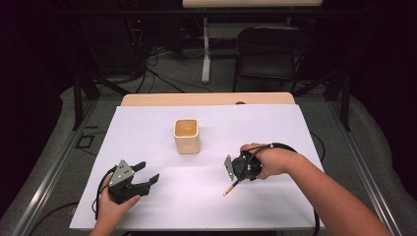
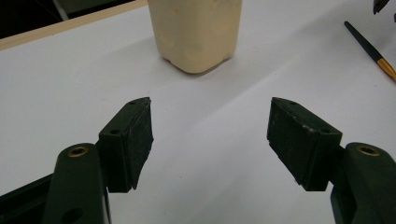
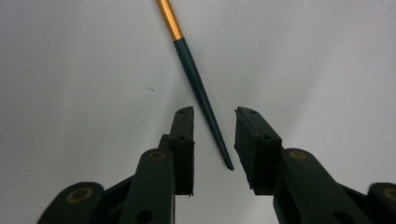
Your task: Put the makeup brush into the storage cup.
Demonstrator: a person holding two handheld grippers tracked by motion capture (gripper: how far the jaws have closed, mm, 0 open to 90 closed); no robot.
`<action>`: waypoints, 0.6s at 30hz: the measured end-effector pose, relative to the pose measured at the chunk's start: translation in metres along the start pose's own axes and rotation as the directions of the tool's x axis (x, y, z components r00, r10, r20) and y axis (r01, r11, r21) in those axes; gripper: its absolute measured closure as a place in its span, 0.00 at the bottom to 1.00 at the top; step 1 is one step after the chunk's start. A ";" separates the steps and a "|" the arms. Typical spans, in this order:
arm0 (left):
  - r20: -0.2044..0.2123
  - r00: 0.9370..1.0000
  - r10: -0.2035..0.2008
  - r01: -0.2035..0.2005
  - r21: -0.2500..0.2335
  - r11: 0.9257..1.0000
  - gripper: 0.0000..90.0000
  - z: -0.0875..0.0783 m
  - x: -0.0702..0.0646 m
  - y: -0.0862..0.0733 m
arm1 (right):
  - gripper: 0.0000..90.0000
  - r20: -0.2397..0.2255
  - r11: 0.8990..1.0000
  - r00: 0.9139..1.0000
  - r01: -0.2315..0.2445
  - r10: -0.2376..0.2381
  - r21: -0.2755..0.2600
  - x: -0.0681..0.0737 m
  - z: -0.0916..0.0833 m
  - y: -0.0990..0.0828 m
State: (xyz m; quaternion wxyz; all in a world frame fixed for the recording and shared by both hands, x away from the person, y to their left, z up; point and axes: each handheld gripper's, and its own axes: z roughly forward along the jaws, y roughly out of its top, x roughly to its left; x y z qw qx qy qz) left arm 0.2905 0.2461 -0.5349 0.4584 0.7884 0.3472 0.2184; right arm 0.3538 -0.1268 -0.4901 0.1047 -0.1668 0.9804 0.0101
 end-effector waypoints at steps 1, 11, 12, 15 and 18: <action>-0.002 1.000 -0.004 0.004 -0.002 1.000 0.35 0.000 0.000 0.000 | 0.77 0.003 1.000 1.000 0.019 -0.019 0.001 -0.001 0.001 0.001; 0.001 1.000 -0.026 0.026 -0.016 1.000 0.35 -0.002 0.003 0.000 | 0.81 -0.023 0.997 0.997 0.080 -0.080 0.018 -0.004 0.011 0.009; 0.000 1.000 -0.031 0.031 -0.016 0.999 0.35 -0.003 0.003 0.000 | 0.82 -0.027 0.997 0.997 0.079 -0.078 0.016 -0.003 0.012 0.010; 0.000 0.999 -0.035 0.035 -0.019 0.999 0.35 -0.003 0.004 0.000 | 0.83 -0.030 0.995 0.995 0.096 -0.096 0.008 -0.003 0.013 0.014; 0.001 0.999 -0.042 0.042 -0.024 0.999 0.35 -0.004 0.005 0.000 | 0.86 -0.035 0.994 0.994 0.107 -0.106 0.011 -0.004 0.016 0.016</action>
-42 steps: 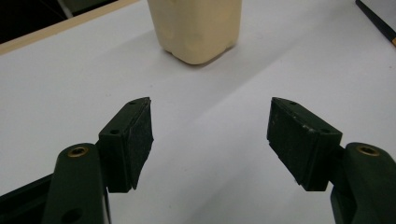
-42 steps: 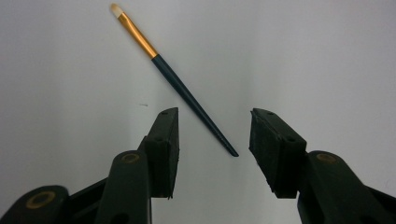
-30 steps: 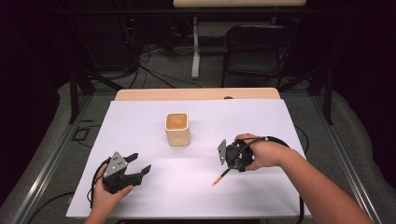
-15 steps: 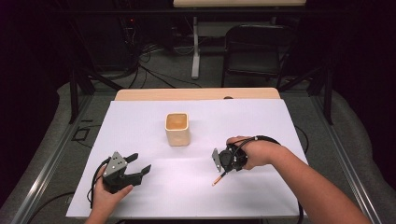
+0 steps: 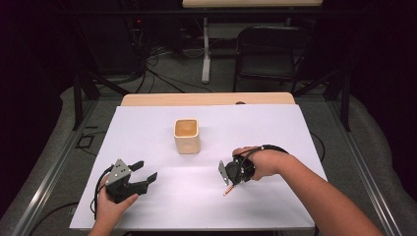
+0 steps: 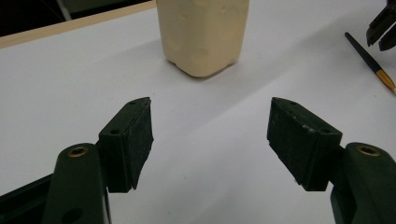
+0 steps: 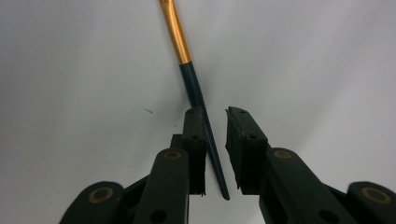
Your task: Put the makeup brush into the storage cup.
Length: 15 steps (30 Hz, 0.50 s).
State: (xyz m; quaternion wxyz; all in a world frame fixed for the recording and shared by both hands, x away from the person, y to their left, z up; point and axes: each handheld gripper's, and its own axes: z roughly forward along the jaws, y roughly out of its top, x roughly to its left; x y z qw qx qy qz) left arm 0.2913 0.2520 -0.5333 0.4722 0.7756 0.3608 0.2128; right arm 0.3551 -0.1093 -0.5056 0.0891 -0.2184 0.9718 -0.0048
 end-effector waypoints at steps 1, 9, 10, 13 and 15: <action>0.000 1.000 0.000 0.000 0.000 1.000 0.35 0.000 0.000 0.000 | 0.87 -0.004 1.000 1.000 0.001 -0.001 0.002 0.000 0.001 0.000; 0.001 1.000 -0.009 0.009 -0.005 1.000 0.35 -0.001 0.002 0.000 | 0.87 -0.018 1.000 1.000 -0.002 0.002 -0.003 -0.001 0.008 0.002; 0.000 1.000 -0.014 0.014 -0.007 1.000 0.35 -0.001 0.002 0.000 | 0.87 -0.024 1.000 1.000 -0.002 0.001 -0.003 -0.001 0.008 0.002; 0.002 1.000 -0.025 0.025 -0.010 1.000 0.35 -0.002 0.004 0.000 | 0.87 -0.029 1.000 1.000 -0.003 0.003 -0.004 -0.001 0.009 0.003; 0.002 0.999 -0.033 0.033 -0.016 0.999 0.35 -0.003 0.005 -0.001 | 0.87 -0.035 1.000 0.999 -0.005 0.005 -0.006 0.000 0.009 0.003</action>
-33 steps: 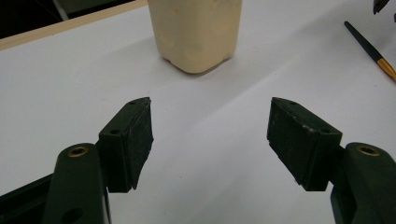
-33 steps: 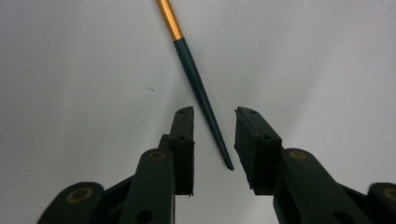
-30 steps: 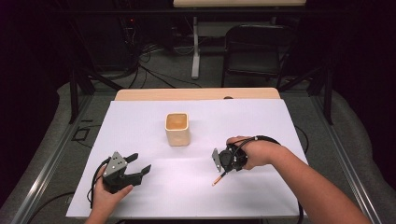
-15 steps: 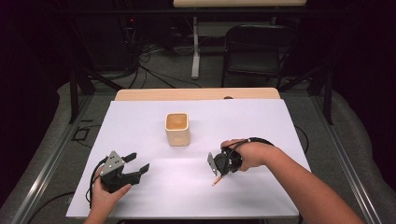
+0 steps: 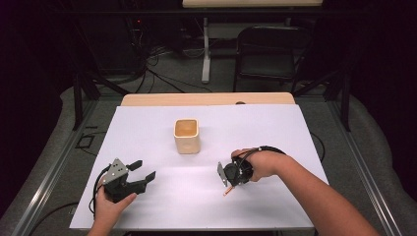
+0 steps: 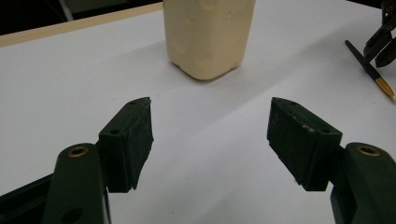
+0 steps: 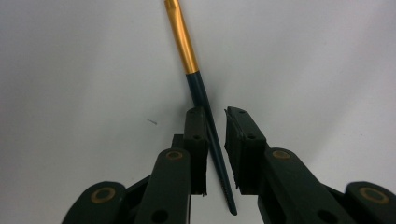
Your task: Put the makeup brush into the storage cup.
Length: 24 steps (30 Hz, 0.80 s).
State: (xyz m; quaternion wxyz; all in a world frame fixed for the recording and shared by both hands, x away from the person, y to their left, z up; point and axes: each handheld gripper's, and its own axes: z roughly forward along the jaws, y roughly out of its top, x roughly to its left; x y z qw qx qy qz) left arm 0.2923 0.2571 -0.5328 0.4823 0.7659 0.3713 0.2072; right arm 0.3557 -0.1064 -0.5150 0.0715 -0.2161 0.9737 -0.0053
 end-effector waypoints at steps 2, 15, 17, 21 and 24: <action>0.000 1.000 -0.004 0.004 0.000 1.000 0.35 0.000 0.001 0.000 | 0.87 -0.006 1.000 1.000 0.008 -0.008 -0.002 0.000 0.001 0.000; -0.003 1.000 -0.010 0.010 -0.001 1.000 0.35 -0.001 0.003 0.000 | 0.88 -0.015 1.000 1.000 0.021 -0.021 -0.008 0.001 0.004 0.000; -0.004 1.000 -0.012 0.012 0.000 1.000 0.35 -0.001 0.003 0.000 | 0.89 -0.017 1.000 1.000 0.020 -0.021 -0.015 0.002 0.005 0.000; -0.006 1.000 -0.018 0.018 -0.003 1.000 0.35 -0.001 0.004 0.000 | 0.90 -0.022 1.000 1.000 0.020 -0.021 -0.019 0.002 0.005 0.001; -0.011 1.000 -0.024 0.024 -0.005 1.000 0.35 -0.002 0.005 0.000 | 0.93 -0.028 1.000 0.999 0.023 -0.024 -0.021 0.001 0.005 0.001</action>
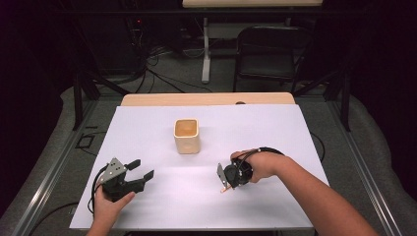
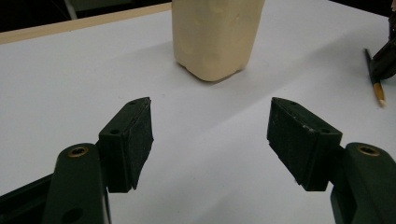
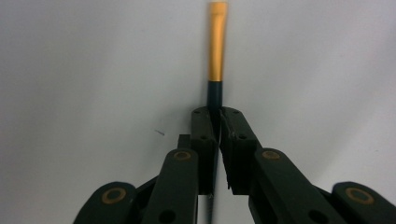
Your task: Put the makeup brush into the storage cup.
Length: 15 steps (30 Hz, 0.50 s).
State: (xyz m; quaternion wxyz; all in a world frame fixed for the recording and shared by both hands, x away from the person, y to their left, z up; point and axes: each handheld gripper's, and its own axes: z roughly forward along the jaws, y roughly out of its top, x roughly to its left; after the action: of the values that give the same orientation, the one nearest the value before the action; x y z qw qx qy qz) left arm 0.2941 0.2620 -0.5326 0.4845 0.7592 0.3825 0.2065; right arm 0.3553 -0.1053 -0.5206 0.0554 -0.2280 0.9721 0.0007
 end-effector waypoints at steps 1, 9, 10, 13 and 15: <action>0.003 1.000 -0.003 0.003 -0.004 1.000 0.35 0.000 0.000 0.000 | 0.93 -0.003 1.000 1.000 0.001 -0.001 -0.002 0.000 0.000 0.000; -0.003 1.000 -0.007 0.007 -0.002 1.000 0.35 0.000 0.001 -0.001 | 0.93 -0.013 0.999 1.000 -0.013 0.013 -0.029 -0.002 0.001 -0.003; 0.000 1.000 -0.007 0.007 -0.002 1.000 0.35 0.000 0.001 -0.001 | 0.93 -0.015 0.999 1.000 -0.014 0.014 -0.030 -0.002 0.001 -0.003; -0.001 1.000 -0.007 0.007 0.000 1.000 0.35 0.001 0.001 0.000 | 0.93 -0.014 0.999 1.000 -0.019 0.018 -0.031 -0.002 0.002 -0.003; 0.001 1.000 -0.007 0.007 0.001 1.000 0.35 0.001 0.001 -0.001 | 0.92 -0.018 0.999 1.000 -0.019 0.019 -0.029 -0.003 0.003 -0.003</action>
State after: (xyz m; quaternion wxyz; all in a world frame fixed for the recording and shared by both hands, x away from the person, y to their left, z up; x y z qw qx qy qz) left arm 0.2952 0.2625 -0.5335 0.4849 0.7582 0.3852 0.2041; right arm 0.3594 -0.1068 -0.5234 0.0433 -0.2195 0.9746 0.0134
